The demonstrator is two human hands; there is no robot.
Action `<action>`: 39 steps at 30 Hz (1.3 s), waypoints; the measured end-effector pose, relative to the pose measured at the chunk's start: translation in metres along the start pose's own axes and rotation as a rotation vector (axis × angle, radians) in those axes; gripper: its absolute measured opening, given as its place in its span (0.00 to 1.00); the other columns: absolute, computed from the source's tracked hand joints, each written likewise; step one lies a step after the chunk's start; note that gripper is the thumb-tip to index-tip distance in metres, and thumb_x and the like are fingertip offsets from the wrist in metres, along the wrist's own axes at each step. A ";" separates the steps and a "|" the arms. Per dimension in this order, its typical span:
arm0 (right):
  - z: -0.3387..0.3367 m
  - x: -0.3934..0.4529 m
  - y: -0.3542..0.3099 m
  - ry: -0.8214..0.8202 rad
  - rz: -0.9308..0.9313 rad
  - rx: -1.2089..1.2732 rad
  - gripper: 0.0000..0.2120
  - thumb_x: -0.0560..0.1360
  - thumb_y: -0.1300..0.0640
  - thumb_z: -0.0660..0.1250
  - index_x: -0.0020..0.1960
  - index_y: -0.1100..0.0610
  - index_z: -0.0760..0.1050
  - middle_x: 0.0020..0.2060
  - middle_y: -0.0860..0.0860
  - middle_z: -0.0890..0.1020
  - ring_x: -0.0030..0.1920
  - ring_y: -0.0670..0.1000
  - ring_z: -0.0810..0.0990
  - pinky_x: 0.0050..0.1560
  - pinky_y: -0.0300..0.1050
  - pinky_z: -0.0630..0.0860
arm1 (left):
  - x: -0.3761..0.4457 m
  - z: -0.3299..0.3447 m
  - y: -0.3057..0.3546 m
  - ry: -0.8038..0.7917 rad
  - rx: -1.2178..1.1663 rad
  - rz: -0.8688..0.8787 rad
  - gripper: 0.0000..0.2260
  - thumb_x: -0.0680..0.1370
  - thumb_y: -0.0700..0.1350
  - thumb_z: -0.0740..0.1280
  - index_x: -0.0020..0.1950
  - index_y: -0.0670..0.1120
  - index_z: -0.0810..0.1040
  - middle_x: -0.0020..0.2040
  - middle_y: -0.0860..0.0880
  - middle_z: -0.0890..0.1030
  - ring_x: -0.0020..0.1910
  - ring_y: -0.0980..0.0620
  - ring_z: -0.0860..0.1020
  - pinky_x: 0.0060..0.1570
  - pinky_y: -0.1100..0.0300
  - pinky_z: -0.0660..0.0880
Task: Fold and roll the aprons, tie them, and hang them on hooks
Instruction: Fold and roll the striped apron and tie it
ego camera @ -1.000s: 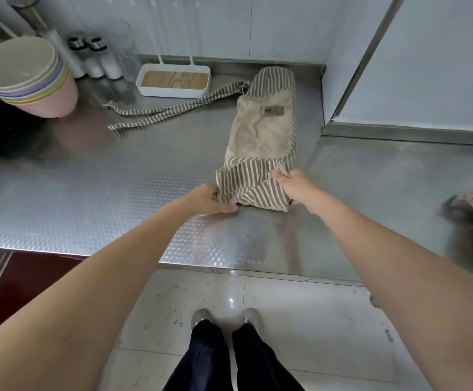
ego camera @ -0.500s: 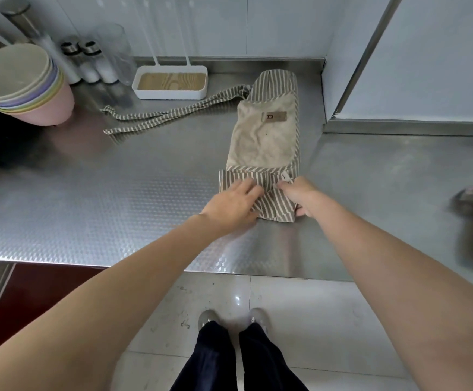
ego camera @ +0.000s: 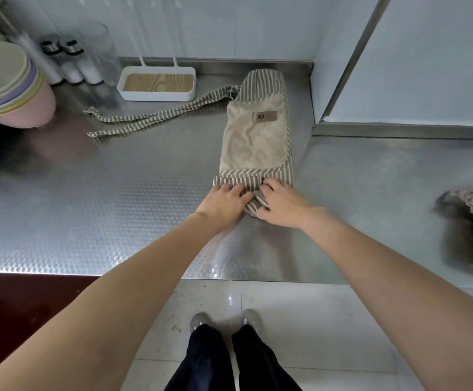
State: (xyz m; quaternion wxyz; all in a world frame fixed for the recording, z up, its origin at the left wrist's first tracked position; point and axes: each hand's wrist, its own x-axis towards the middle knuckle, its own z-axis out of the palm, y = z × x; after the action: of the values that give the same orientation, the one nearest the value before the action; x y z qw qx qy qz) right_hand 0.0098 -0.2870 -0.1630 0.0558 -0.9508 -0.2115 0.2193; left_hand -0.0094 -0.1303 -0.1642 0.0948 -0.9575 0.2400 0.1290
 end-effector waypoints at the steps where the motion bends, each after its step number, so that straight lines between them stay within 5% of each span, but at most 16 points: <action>1: -0.004 0.003 0.003 0.012 0.014 0.085 0.27 0.76 0.50 0.60 0.71 0.60 0.61 0.69 0.57 0.62 0.69 0.58 0.65 0.67 0.51 0.65 | 0.002 -0.003 -0.003 0.001 -0.007 0.005 0.19 0.80 0.44 0.55 0.72 0.47 0.61 0.67 0.46 0.68 0.63 0.43 0.71 0.63 0.52 0.64; 6: -0.020 -0.006 0.015 0.168 0.001 0.429 0.37 0.74 0.42 0.65 0.75 0.49 0.51 0.73 0.50 0.55 0.70 0.55 0.64 0.68 0.55 0.65 | 0.011 -0.027 -0.023 -0.101 -0.305 -0.076 0.18 0.81 0.45 0.56 0.71 0.44 0.65 0.63 0.40 0.75 0.62 0.41 0.73 0.57 0.54 0.67; 11: -0.009 -0.018 0.020 0.108 -0.200 0.058 0.36 0.73 0.51 0.69 0.75 0.48 0.54 0.75 0.44 0.48 0.71 0.55 0.61 0.67 0.51 0.67 | 0.012 -0.037 -0.036 -0.227 -0.545 -0.210 0.17 0.81 0.45 0.57 0.67 0.38 0.68 0.65 0.38 0.73 0.63 0.42 0.72 0.57 0.56 0.67; 14: -0.003 -0.014 0.020 0.113 -0.142 0.044 0.25 0.74 0.61 0.66 0.70 0.56 0.64 0.72 0.47 0.58 0.64 0.57 0.69 0.61 0.48 0.70 | 0.009 -0.034 -0.036 -0.347 -0.653 -0.217 0.16 0.81 0.47 0.58 0.63 0.37 0.71 0.62 0.40 0.74 0.56 0.45 0.73 0.51 0.57 0.66; 17: -0.008 -0.006 0.016 0.015 -0.102 0.133 0.19 0.74 0.56 0.68 0.63 0.59 0.72 0.64 0.51 0.68 0.59 0.55 0.73 0.57 0.47 0.71 | 0.003 -0.029 -0.037 -0.438 -0.756 -0.254 0.15 0.81 0.50 0.58 0.59 0.40 0.71 0.55 0.44 0.74 0.51 0.49 0.70 0.49 0.59 0.65; 22: -0.020 0.000 0.022 -0.073 0.058 0.359 0.17 0.74 0.50 0.68 0.60 0.57 0.75 0.56 0.54 0.77 0.59 0.55 0.74 0.48 0.40 0.66 | -0.011 -0.027 -0.046 -0.491 -1.371 -0.419 0.23 0.78 0.56 0.60 0.69 0.45 0.65 0.64 0.50 0.72 0.63 0.49 0.72 0.65 0.53 0.68; 25: -0.019 0.002 0.029 -0.071 0.190 0.504 0.22 0.74 0.48 0.68 0.64 0.58 0.73 0.61 0.55 0.77 0.61 0.55 0.74 0.49 0.39 0.65 | -0.020 -0.026 -0.054 -0.472 -1.568 -0.405 0.24 0.76 0.52 0.66 0.68 0.49 0.63 0.62 0.49 0.74 0.58 0.50 0.75 0.57 0.57 0.73; 27: -0.017 0.003 0.027 -0.067 0.244 0.587 0.18 0.74 0.48 0.68 0.59 0.58 0.77 0.56 0.54 0.79 0.58 0.55 0.76 0.50 0.41 0.69 | -0.023 -0.020 -0.055 -0.419 -1.530 -0.419 0.28 0.72 0.48 0.72 0.69 0.52 0.63 0.64 0.46 0.72 0.58 0.50 0.76 0.54 0.58 0.75; 29: -0.014 0.002 0.024 -0.071 0.273 0.652 0.09 0.74 0.50 0.68 0.40 0.55 0.77 0.39 0.51 0.80 0.44 0.52 0.78 0.39 0.40 0.70 | -0.022 -0.013 -0.051 -0.363 -1.397 -0.439 0.33 0.70 0.47 0.74 0.71 0.53 0.63 0.67 0.45 0.70 0.61 0.47 0.74 0.57 0.54 0.75; 31: -0.010 0.001 0.021 -0.055 0.313 0.698 0.19 0.76 0.51 0.67 0.30 0.54 0.66 0.29 0.50 0.72 0.32 0.49 0.72 0.30 0.41 0.63 | -0.016 -0.008 -0.048 -0.291 -1.260 -0.455 0.32 0.72 0.48 0.73 0.72 0.50 0.62 0.66 0.43 0.71 0.61 0.45 0.74 0.57 0.53 0.74; 36: -0.002 0.006 0.015 0.024 0.344 0.452 0.22 0.78 0.49 0.62 0.29 0.56 0.62 0.27 0.51 0.67 0.29 0.49 0.66 0.28 0.43 0.56 | -0.008 -0.019 -0.032 -0.147 -0.675 -0.481 0.24 0.78 0.51 0.63 0.70 0.44 0.62 0.61 0.40 0.76 0.60 0.41 0.74 0.58 0.52 0.69; 39: 0.000 0.010 0.013 0.039 0.369 0.440 0.21 0.78 0.50 0.61 0.29 0.56 0.63 0.28 0.52 0.68 0.35 0.55 0.71 0.28 0.43 0.57 | -0.011 -0.024 -0.014 0.117 -0.162 -0.425 0.19 0.81 0.48 0.55 0.70 0.43 0.59 0.62 0.42 0.72 0.60 0.42 0.71 0.58 0.49 0.65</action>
State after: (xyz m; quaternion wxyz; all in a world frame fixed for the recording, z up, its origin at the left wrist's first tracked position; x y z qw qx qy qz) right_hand 0.0226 -0.2944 -0.1691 0.2241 -0.9423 0.0187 0.2479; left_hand -0.0069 -0.1190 -0.1365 0.0288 -0.9968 0.0272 0.0692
